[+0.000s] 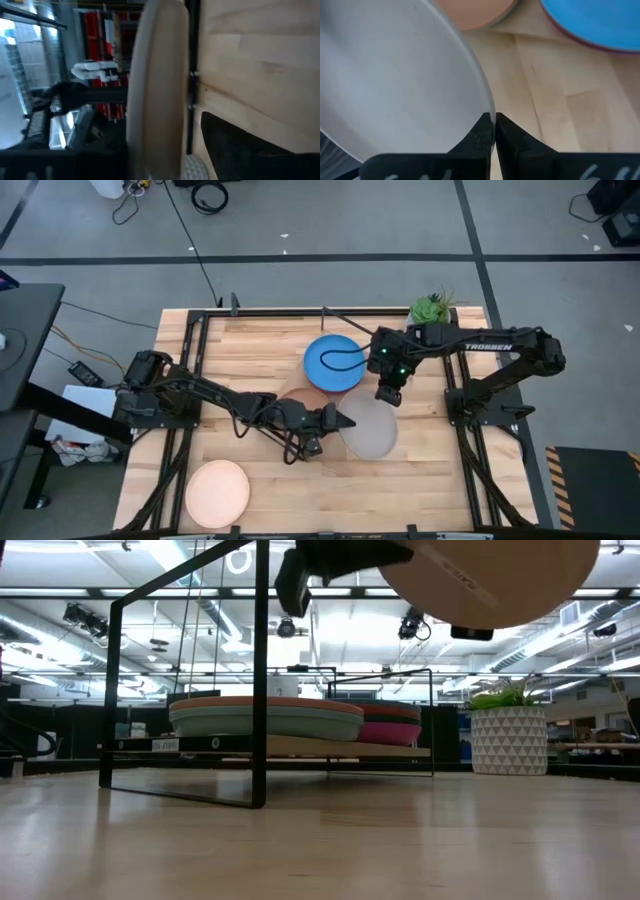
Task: Place and stack plates onto a shelf
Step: Stack the gray plate on top of the brown plate
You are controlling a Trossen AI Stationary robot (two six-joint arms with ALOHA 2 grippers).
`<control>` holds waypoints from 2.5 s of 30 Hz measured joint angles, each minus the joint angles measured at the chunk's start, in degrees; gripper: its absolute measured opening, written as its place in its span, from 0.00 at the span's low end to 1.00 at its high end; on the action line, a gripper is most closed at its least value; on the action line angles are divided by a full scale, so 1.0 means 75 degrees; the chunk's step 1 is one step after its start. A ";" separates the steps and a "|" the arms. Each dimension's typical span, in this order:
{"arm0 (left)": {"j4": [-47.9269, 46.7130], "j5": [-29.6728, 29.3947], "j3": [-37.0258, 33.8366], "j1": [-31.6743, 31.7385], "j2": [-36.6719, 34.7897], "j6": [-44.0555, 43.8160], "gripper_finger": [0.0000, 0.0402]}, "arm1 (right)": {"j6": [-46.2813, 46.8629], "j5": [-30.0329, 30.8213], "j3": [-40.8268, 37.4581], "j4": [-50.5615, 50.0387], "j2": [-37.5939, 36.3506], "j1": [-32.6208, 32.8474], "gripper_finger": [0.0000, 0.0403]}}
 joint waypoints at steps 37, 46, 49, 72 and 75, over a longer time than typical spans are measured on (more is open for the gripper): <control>-0.1432 -0.6583 0.1141 -0.0763 -0.0230 -0.5299 0.14 | -0.0694 0.3203 0.3228 -0.1311 -0.1477 -0.0484 0.28; -0.5237 -0.6778 0.3050 -0.1009 -0.0227 -0.9295 0.14 | -0.0780 0.3284 0.3225 -0.1600 -0.1402 -0.0246 0.28; -0.6941 -0.5812 0.3673 -0.0855 -0.0227 -1.0819 0.14 | -0.1243 0.3287 0.3217 -0.1588 -0.1299 -0.0046 0.28; -1.0734 -0.3360 0.4106 -0.1386 -0.0207 -1.0789 0.14 | -0.6982 0.6607 -0.2326 0.5681 -0.2008 0.4055 0.28; -1.0721 -0.3360 0.4106 -0.1547 -0.0206 -1.0558 0.14 | -0.7899 0.6631 -0.2739 0.6507 -0.1759 0.4209 0.28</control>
